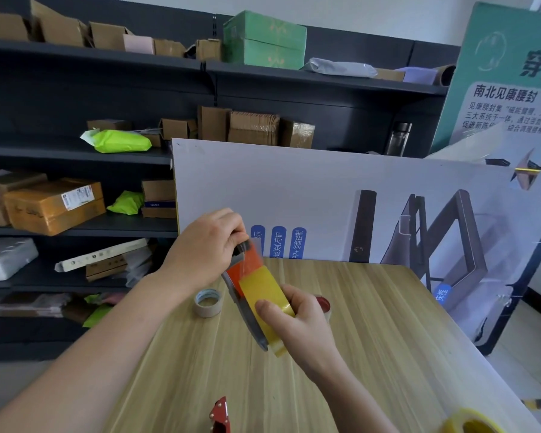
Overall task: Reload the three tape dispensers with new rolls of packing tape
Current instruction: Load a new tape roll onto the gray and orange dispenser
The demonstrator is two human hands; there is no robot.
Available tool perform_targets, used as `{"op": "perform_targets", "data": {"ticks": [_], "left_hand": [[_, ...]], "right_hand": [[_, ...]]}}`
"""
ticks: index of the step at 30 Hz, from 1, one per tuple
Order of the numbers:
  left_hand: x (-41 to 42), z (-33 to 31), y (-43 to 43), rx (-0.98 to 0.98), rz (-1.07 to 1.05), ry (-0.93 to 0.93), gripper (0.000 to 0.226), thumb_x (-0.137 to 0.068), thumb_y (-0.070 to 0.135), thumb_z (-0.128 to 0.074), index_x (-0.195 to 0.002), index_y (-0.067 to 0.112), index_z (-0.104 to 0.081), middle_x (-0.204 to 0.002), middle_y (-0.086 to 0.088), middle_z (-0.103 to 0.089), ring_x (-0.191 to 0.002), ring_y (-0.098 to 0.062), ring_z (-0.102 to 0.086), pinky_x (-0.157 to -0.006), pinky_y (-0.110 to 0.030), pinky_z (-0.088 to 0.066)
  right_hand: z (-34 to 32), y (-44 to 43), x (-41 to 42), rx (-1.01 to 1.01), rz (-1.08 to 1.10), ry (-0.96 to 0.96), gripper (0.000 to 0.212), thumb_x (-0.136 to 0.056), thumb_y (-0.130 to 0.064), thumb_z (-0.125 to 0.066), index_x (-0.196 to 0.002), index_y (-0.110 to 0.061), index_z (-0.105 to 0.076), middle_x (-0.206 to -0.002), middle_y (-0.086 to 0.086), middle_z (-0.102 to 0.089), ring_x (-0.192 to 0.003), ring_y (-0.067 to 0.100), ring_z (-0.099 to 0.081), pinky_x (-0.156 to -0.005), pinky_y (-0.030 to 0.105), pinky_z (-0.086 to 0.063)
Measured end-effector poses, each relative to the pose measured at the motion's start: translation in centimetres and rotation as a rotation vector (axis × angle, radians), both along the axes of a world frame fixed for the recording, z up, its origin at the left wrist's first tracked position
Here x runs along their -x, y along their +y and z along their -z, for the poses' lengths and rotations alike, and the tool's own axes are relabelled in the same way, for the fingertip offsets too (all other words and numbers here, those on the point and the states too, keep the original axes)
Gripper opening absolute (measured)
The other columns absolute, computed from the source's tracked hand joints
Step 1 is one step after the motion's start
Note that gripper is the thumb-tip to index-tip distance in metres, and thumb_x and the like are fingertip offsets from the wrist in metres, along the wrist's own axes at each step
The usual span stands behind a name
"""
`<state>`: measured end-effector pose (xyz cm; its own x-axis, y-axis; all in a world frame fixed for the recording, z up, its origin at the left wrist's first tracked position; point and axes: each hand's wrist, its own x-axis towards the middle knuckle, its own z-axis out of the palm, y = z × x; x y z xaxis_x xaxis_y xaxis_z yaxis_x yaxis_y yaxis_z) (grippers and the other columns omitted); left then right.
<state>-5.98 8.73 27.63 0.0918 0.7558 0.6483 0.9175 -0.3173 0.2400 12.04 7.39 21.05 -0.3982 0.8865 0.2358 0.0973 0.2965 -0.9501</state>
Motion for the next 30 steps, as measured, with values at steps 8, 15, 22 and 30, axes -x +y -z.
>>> {"op": "perform_targets", "data": {"ticks": [8,15,22,30], "left_hand": [[0.4,0.3,0.3,-0.02,0.089,0.125,0.013,-0.092,0.007,-0.055,-0.079,0.006,-0.058,-0.076,-0.003,-0.058,-0.072,-0.017,-0.051,-0.065,-0.03,-0.044],[1.0,1.1,-0.1,-0.053,0.069,0.08,0.014,-0.092,0.008,-0.054,-0.078,0.006,-0.055,-0.074,0.0,-0.054,-0.071,-0.017,-0.049,-0.063,-0.03,-0.04],[2.8,0.7,-0.9,-0.035,-0.086,-0.106,0.013,-0.092,0.009,-0.053,-0.08,0.009,-0.058,-0.075,0.0,-0.06,-0.075,-0.02,-0.055,-0.065,-0.04,-0.047],[4.1,0.3,-0.3,0.038,-0.265,-0.183,0.016,-0.094,0.016,-0.05,-0.079,0.014,-0.056,-0.076,0.0,-0.06,-0.075,-0.021,-0.055,-0.061,-0.035,-0.041]], "right_hand": [[-0.1,-0.4,0.1,-0.023,-0.026,-0.027,0.04,-0.073,-0.033,-0.062,-0.082,0.005,-0.057,-0.062,0.002,-0.046,-0.057,0.013,-0.046,-0.051,0.02,-0.036],[0.2,-0.4,-0.1,-0.039,0.059,-0.022,0.04,-0.07,-0.034,-0.063,-0.079,0.004,-0.057,-0.062,0.002,-0.046,-0.057,0.013,-0.046,-0.051,0.024,-0.037],[0.6,-0.5,-0.2,0.025,0.044,-0.008,0.038,-0.068,-0.036,-0.065,-0.076,-0.001,-0.055,-0.062,-0.001,-0.047,-0.058,0.012,-0.046,-0.055,0.027,-0.039],[1.1,-0.5,0.8,0.05,-0.031,-0.06,0.045,-0.078,-0.048,-0.075,-0.092,-0.006,-0.068,-0.079,0.019,-0.066,-0.067,0.015,-0.059,-0.064,0.032,-0.048]]}}
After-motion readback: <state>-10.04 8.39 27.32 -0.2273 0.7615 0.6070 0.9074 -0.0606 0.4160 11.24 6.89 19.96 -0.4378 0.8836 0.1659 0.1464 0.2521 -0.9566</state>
